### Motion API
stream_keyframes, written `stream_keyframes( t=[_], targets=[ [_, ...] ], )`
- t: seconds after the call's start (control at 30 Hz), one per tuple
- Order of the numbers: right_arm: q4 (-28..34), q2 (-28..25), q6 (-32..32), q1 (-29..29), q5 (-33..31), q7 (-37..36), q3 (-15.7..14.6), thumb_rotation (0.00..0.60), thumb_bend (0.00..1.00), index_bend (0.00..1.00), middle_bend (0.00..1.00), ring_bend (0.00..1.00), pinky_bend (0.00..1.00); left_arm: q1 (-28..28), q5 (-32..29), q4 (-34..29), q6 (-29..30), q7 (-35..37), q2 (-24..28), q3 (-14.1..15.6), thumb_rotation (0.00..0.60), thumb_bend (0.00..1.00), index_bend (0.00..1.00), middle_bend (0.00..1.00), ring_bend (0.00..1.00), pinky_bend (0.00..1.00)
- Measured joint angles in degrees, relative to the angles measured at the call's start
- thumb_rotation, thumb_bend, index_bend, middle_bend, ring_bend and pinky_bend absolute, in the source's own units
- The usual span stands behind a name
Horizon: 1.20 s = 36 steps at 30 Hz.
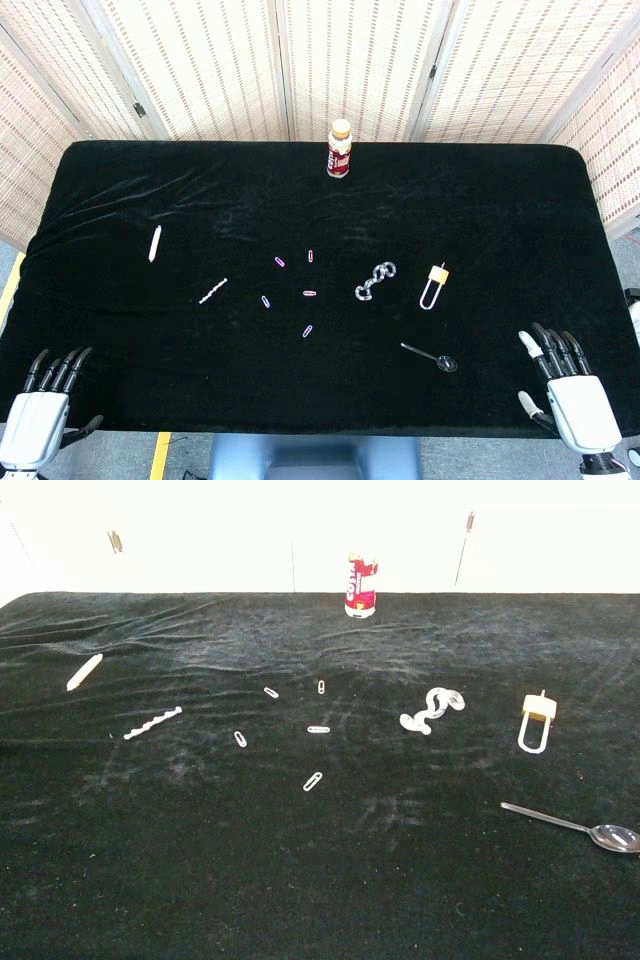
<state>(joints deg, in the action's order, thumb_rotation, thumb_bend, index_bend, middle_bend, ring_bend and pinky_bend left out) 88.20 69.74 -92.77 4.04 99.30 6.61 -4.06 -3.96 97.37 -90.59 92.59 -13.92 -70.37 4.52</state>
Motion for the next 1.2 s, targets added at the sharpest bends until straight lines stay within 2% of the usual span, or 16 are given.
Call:
stream_keyframes(
  t=[0.3, 0.4, 0.5, 0.57, 0.63, 0.67, 0.73, 0.9, 1.2],
  targets=[
    [0.05, 0.17, -0.13, 0.13, 0.2, 0.48, -0.12, 0.6, 0.29, 0.0, 0.0, 0.0, 0.0, 0.41, -0.6, -0.21, -0.99, 0.04, 0.11, -0.16, 0.6, 0.14, 0.0, 0.15, 0.18, 0.07],
    [-0.09, 0.47, -0.69, 0.39, 0.59, 1.05, -0.23, 0.6, 0.29, 0.0, 0.0, 0.0, 0.0, 0.97, -0.18, -0.05, -1.17, 0.44, 0.12, -0.4, 0.6, 0.14, 0.0, 0.18, 0.21, 0.14],
    [-0.33, 0.71, -1.52, 0.68, 1.06, 1.1, -0.29, 0.6, 0.29, 0.0, 0.0, 0.0, 0.0, 1.98, 0.17, 0.69, -1.63, 2.15, -0.3, -0.94, 0.6, 0.15, 0.03, 0.29, 0.35, 0.39],
    [-0.51, 0.75, -2.13, 0.76, 1.34, 0.68, -0.19, 0.6, 0.29, 0.0, 0.0, 0.0, 0.0, 3.35, -0.11, 1.23, -2.56, 3.79, -1.18, -2.04, 0.6, 0.15, 0.1, 0.46, 0.54, 0.63],
    [-0.59, 0.66, -2.86, 0.85, 1.48, 0.11, 0.03, 0.6, 0.29, 0.0, 0.0, 0.0, 0.0, 4.94, -1.0, 1.52, -3.52, 5.69, -2.78, -3.89, 0.6, 0.16, 0.23, 0.7, 0.79, 0.87],
    [-0.6, 0.61, -3.26, 0.91, 1.55, -0.22, 0.14, 0.6, 0.29, 0.0, 0.0, 0.0, 0.0, 5.65, -1.62, 1.53, -3.98, 6.69, -3.59, -4.8, 0.6, 0.18, 0.29, 0.78, 0.87, 0.93],
    [-0.73, 0.46, -4.45, 1.06, 1.76, -1.25, 0.45, 0.6, 0.29, 0.0, 0.0, 0.0, 0.0, 7.29, -3.77, 1.14, -5.39, 9.03, -5.28, -6.98, 0.6, 0.23, 0.36, 0.86, 0.93, 0.98],
    [-1.38, 0.3, -6.95, 1.5, 0.66, -3.8, 2.27, 0.6, 0.29, 0.0, 0.0, 0.0, 0.0, 12.29, -10.56, -0.54, -11.08, 8.52, -8.6, -12.34, 0.6, 0.26, 0.42, 0.93, 1.0, 1.0],
    [-1.88, -1.8, -5.03, 0.61, -4.63, -12.36, 4.61, 0.6, 0.29, 0.0, 0.0, 0.0, 0.0, 22.14, -26.99, -0.24, -23.11, 1.25, -15.08, -20.5, 0.6, 0.34, 0.42, 0.96, 1.0, 1.0]
  ],
)
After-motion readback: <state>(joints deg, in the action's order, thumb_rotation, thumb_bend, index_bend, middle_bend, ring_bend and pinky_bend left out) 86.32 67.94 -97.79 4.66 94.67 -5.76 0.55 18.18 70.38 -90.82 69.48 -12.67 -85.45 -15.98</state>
